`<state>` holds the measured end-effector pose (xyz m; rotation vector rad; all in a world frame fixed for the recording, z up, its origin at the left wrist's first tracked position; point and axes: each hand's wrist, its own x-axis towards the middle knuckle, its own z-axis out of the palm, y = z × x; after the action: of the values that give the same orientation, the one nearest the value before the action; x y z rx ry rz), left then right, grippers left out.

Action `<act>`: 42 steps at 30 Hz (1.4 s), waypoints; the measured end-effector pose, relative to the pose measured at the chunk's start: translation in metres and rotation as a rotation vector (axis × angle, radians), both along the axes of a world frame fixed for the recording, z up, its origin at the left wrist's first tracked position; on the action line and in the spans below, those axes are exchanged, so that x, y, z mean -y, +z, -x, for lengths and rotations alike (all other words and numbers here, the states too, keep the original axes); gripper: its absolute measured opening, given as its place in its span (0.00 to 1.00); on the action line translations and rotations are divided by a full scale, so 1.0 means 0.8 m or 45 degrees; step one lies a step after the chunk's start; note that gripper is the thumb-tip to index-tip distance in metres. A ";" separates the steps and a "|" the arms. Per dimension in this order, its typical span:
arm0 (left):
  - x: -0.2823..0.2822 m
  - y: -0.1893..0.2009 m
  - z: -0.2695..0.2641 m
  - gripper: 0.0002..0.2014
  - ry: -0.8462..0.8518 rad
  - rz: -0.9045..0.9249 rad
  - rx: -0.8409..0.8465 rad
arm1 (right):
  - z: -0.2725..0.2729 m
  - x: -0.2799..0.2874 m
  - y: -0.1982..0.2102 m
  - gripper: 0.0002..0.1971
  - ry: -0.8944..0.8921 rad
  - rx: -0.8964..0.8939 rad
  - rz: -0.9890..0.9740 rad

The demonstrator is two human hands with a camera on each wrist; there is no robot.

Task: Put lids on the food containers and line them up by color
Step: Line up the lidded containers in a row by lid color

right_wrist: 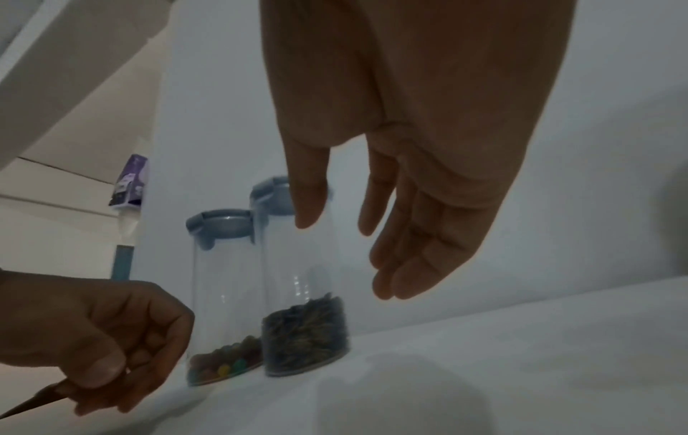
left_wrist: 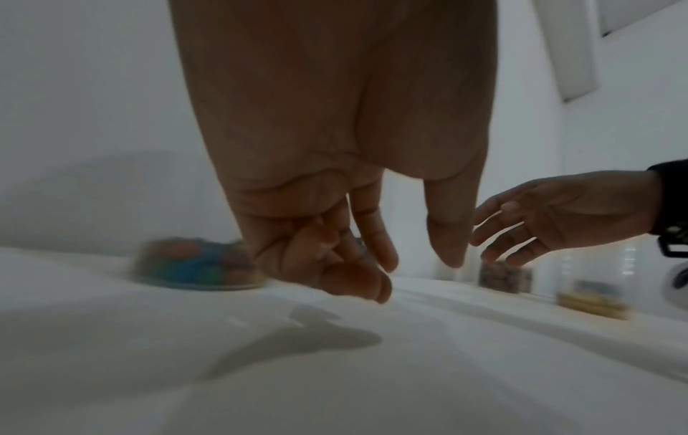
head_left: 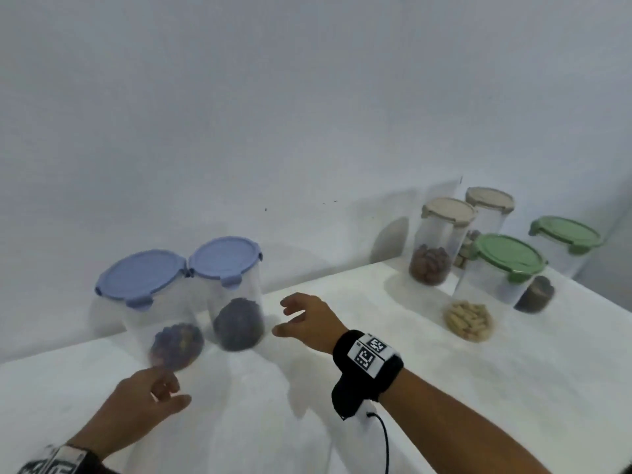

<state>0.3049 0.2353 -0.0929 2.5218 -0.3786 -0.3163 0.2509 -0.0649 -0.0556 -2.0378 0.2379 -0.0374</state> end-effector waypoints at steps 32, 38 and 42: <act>0.627 0.002 0.183 0.59 -0.093 0.847 -0.002 | 0.207 0.595 -0.003 0.57 -0.506 0.190 -0.186; 0.578 0.006 0.179 0.65 0.034 0.812 0.033 | 0.209 0.559 -0.012 0.51 -0.390 0.129 -0.122; 0.515 0.008 0.171 0.60 0.154 0.809 0.070 | 0.188 0.495 -0.012 0.48 -0.212 0.126 -0.152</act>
<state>0.1683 -0.1764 -0.0866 1.9198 -0.2877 -0.0606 0.1008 -0.4612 -0.0649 -1.8875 0.3390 -0.2216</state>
